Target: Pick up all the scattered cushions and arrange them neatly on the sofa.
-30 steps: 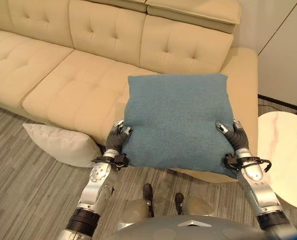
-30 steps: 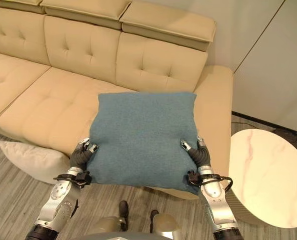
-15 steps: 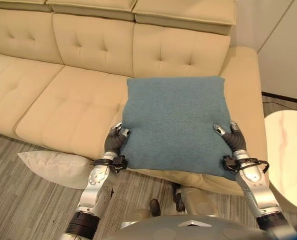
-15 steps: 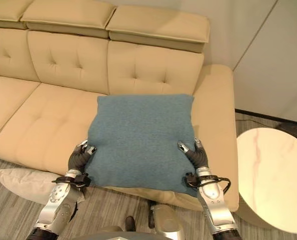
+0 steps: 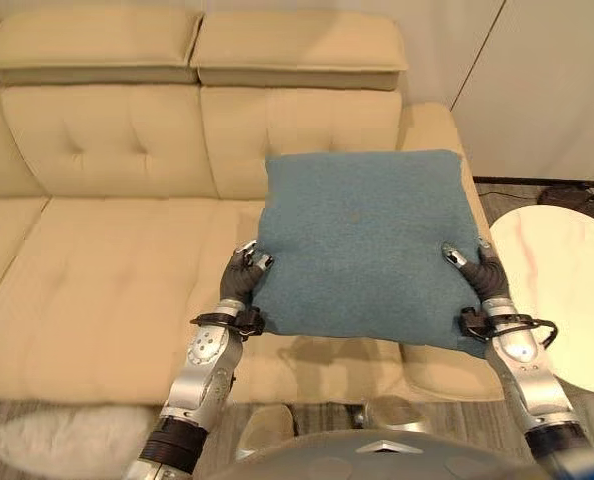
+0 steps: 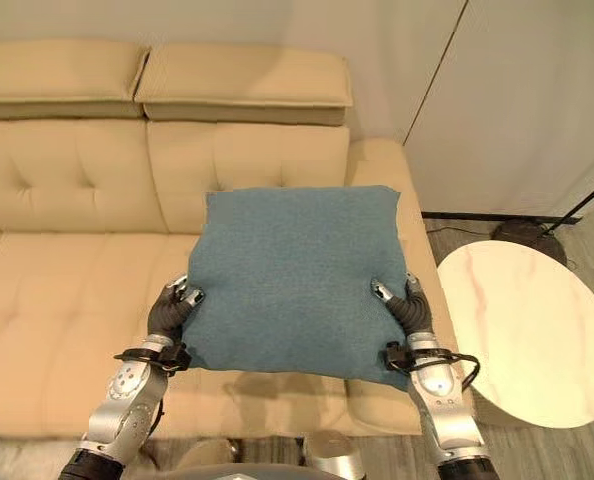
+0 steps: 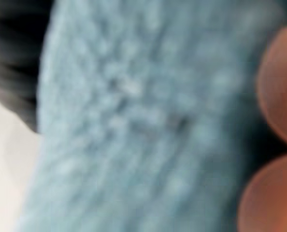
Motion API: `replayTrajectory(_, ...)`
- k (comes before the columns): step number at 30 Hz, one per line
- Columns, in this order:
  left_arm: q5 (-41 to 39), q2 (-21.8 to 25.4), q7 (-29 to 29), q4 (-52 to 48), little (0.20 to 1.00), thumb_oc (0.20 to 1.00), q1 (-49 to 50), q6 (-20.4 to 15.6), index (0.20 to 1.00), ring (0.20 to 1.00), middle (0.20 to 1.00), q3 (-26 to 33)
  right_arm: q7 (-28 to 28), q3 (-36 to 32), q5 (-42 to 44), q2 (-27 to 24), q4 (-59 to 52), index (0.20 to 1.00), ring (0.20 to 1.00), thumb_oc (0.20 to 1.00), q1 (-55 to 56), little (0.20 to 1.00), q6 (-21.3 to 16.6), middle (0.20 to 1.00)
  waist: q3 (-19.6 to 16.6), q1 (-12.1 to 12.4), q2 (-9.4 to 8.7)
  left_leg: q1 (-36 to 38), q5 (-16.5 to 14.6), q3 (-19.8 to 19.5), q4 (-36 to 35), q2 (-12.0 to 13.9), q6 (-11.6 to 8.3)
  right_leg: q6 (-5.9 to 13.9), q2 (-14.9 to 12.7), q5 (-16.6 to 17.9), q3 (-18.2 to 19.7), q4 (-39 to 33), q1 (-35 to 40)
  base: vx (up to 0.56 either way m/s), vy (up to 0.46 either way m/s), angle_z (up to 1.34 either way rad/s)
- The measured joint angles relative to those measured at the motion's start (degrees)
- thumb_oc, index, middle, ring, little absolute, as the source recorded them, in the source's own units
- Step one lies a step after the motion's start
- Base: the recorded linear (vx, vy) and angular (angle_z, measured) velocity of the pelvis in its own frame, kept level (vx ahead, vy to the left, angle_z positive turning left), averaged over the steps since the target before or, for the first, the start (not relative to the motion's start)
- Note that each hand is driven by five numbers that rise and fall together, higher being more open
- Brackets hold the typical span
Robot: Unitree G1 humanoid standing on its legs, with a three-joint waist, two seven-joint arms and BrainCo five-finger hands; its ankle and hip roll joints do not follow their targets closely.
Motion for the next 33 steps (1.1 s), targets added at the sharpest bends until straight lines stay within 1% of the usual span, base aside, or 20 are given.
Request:
replayTrajectory(1,0.0,0.8,0.2,-0.3,0.2,0.2,-0.2,0.0,0.2,0.2,0.2,0.1,-0.1,0.1,-0.8,0.2,-0.2,0.2,0.2,0.2,-0.5,0.2,0.0,0.2,0.0,-0.1,0.12,0.2,0.1,0.7,-0.4,-1.3,0.4,0.94,-1.3,-0.6,0.1,0.4,-0.4,0.05,0.146,-0.45)
replayTrajectory(2,0.2,1.7,0.3,-0.3,0.2,0.2,-0.7,0.0,0.2,0.2,0.2,0.3,-0.3,0.4,-0.8,0.3,-0.5,0.2,0.2,0.2,-0.7,0.2,0.0,0.2,0.0,0.3,0.12,0.2,0.0,1.8,-0.4,-2.5,0.5,1.87,-2.8,-1.0,0.4,0.9,-0.9,0.03,0.16,-0.3)
replayTrajectory(3,0.5,2.4,0.4,-0.3,0.2,0.2,-1.0,0.0,0.2,0.2,0.2,0.6,-0.3,0.8,-1.3,0.6,-0.6,0.2,0.2,0.2,-1.2,0.2,0.0,0.2,0.0,1.0,0.12,0.2,-0.2,2.8,-0.4,-3.1,0.56,3.01,-3.5,-1.1,0.8,1.3,-1.8,0.01,0.138,-0.42)
replayTrajectory(5,0.6,4.2,2.2,-0.3,0.2,0.2,-1.2,0.0,0.2,0.2,0.2,1.6,-0.7,3.0,-3.6,0.8,-0.6,0.2,0.2,0.2,-4.7,0.2,0.4,0.2,0.0,2.1,0.12,0.1,-0.7,6.6,-0.4,-3.6,1.34,4.98,-4.2,0.1,1.4,1.5,-3.7,0.01,0.082,-0.81)
replayTrajectory(6,0.6,4.9,2.9,-0.3,0.2,0.2,-1.2,0.0,0.2,0.2,0.2,2.1,-0.8,4.0,-4.5,0.8,-0.6,0.2,0.2,0.2,-6.5,0.2,0.4,0.2,0.0,3.2,0.08,0.1,-0.9,8.5,-0.4,-3.6,1.51,5.87,-4.5,0.5,1.0,1.5,-4.5,0.03,0.029,-0.95)
replayTrajectory(7,0.6,5.2,3.3,-0.3,0.2,0.2,-1.3,-0.1,0.2,0.2,0.2,2.5,-0.9,4.2,-5.2,0.9,-0.6,0.2,0.2,0.2,-7.3,0.2,0.4,0.2,0.0,3.4,0.05,0.2,-1.2,9.1,-0.5,-3.7,1.62,6.24,-5.0,0.8,-0.5,0.9,-4.3,0.04,0.017,-0.64)
replayTrajectory(9,2.0,5.0,4.5,-0.3,0.2,0.2,-1.5,-0.5,0.2,0.2,0.2,2.6,-2.6,4.4,-6.8,0.9,-0.7,0.2,0.2,0.2,-7.2,0.2,0.4,0.2,-0.3,3.9,-0.35,0.2,-1.7,9.6,-0.5,-3.6,1.79,6.06,-6.2,2.1,-5.2,-1.0,-4.1,0.05,0.001,-0.23)
replayTrajectory(10,2.8,4.8,4.9,-0.3,0.2,0.2,-1.4,-0.6,0.2,0.2,0.2,2.6,-3.4,4.4,-8.2,0.9,-0.7,0.2,0.2,0.2,-7.1,0.2,0.4,0.2,-0.5,4.2,-0.76,0.2,-2.1,9.4,-0.5,-3.5,1.23,5.81,-6.5,3.6,-6.8,-2.7,-3.3,0.05,-0.015,-0.11)
replayTrajectory(11,4.1,4.6,5.0,-0.4,0.2,0.2,-1.3,-0.8,0.2,0.2,0.2,2.4,-4.5,4.3,-9.7,0.7,-0.7,0.2,0.2,0.2,-7.1,0.2,0.4,0.2,-0.6,4.2,-0.93,0.1,-2.2,9.3,-0.7,-2.9,1.05,5.07,-5.7,5.2,-6.8,-5.4,-1.9,0.01,-0.04,-0.03)
replayTrajectory(13,6.2,4.7,6.4,-0.4,0.2,0.2,-1.5,-0.8,0.2,0.2,0.2,2.3,-5.7,4.9,-12.0,0.0,-0.7,0.2,0.2,0.2,-7.3,0.2,0.5,0.2,-0.8,4.2,-0.71,-0.5,-1.9,8.7,-0.8,-2.2,0.8,4.53,-4.9,5.6,-7.0,-6.1,-2.1,-0.12,-0.09,0.16)
replayTrajectory(14,7.3,4.7,8.1,-0.4,0.2,0.2,-4.2,-1.0,0.2,0.2,0.2,1.6,-7.7,5.2,-13.3,-0.8,-0.5,0.2,0.2,0.2,-9.5,0.2,0.6,0.2,-0.9,3.6,-0.5,-3.4,-0.4,7.6,-0.7,-1.5,0.95,3.71,-4.3,6.2,-8.3,-6.1,-4.3,-0.18,-0.092,0.32)
replayTrajectory(15,7.4,4.8,9.4,-0.4,0.2,0.2,-5.8,-1.1,0.2,0.2,0.2,1.6,-8.8,5.5,-13.9,-0.9,0.7,0.2,0.2,0.2,-11.9,0.2,0.6,0.2,-0.9,3.7,-0.37,-5.7,0.6,7.3,-0.5,-1.2,0.93,3.13,-3.8,6.8,-8.6,-6.1,-6.5,-0.19,-0.096,0.34)
replayTrajectory(17,7.4,4.9,11.0,-0.3,0.2,0.2,-9.0,-1.1,0.2,0.2,0.2,1.6,-9.8,6.0,-14.2,-1.7,2.5,0.2,0.2,0.2,-16.0,0.2,0.6,0.2,-0.8,3.5,0.01,-9.5,1.9,6.4,-0.5,-0.7,0.51,2.53,-3.4,7.7,-9.7,-5.9,-9.9,-0.15,-0.089,0.23)
replayTrajectory(18,7.5,4.8,11.9,0.0,0.2,0.2,-10.2,-1.2,0.2,0.2,0.2,1.4,-10.5,6.8,-14.2,-1.9,3.7,0.2,0.2,0.2,-17.8,0.2,0.8,0.2,-0.7,4.0,0.21,-11.1,2.8,6.3,-0.4,-0.3,0.34,2.22,-2.9,8.1,-9.9,-5.9,-11.3,-0.22,-0.122,0.16)
replayTrajectory(22,9.6,5.2,14.8,3.1,0.2,0.2,-15.7,-1.7,0.2,0.2,0.2,0.4,-13.1,9.0,-14.3,-2.5,9.2,0.2,0.2,0.2,-25.0,0.2,0.8,0.2,0.0,4.8,1.45,-16.7,4.2,5.5,-0.1,0.9,-1.02,2.05,-1.5,8.7,-10.6,-5.9,-16.4,-0.18,-0.085,0.11)
replayTrajectory(23,9.6,5.3,16.6,5.2,0.2,0.2,-20.0,-2.1,0.2,0.2,0.2,0.3,-14.1,9.5,-14.3,-2.8,11.2,0.2,0.2,0.2,-28.6,0.2,1.1,0.2,0.5,4.8,2.3,-20.3,4.8,4.7,-0.3,1.4,-2.06,1.99,-1.2,9.6,-11.2,-5.9,-19.8,-0.15,-0.094,0.13)
replayTrajectory(25,9.9,5.3,18.6,8.1,0.2,0.2,-24.7,-2.6,0.2,0.2,0.2,0.0,-15.3,10.0,-14.3,-2.7,14.2,0.2,0.2,0.2,-32.7,0.2,1.5,0.2,1.6,5.2,2.52,-23.6,6.7,4.7,-0.4,2.1,-2.02,1.66,-0.5,10.6,-11.2,-5.8,-23.2,-0.1,-0.091,0.0)
replayTrajectory(27,11.3,5.4,19.4,12.8,0.2,0.2,-29.5,-2.7,0.2,0.2,0.2,-0.9,-16.1,10.7,-14.3,-2.8,19.3,0.2,0.2,0.2,-36.9,0.2,1.8,0.2,2.0,5.3,2.62,-26.4,6.5,4.6,-0.4,2.7,-2.83,1.35,0.1,11.1,-11.2,-5.9,-26.1,-0.04,-0.073,-0.07)
replayTrajectory(28,12.0,5.7,20.9,14.9,0.2,0.2,-32.6,-2.7,0.2,0.2,0.2,-2.1,-17.6,11.2,-14.3,-3.1,20.3,0.2,0.2,0.2,-38.5,0.2,2.5,0.2,3.2,5.2,2.67,-27.4,6.9,4.3,-0.5,2.9,-3.1,1.15,0.4,11.3,-11.3,-5.8,-27.1,-0.03,-0.049,-0.04)
replayTrajectory(33,16.0,8.2,24.5,17.3,0.2,0.2,-40.7,-2.7,0.2,0.2,0.2,-5.3,-22.2,11.5,-15.1,-3.7,21.7,0.2,0.2,0.2,-42.3,0.2,3.1,0.2,3.7,4.9,2.89,-29.8,7.2,4.0,-0.5,3.1,-2.82,0.66,0.6,11.5,-11.6,-5.8,-29.5,-0.01,-0.02,0.01)
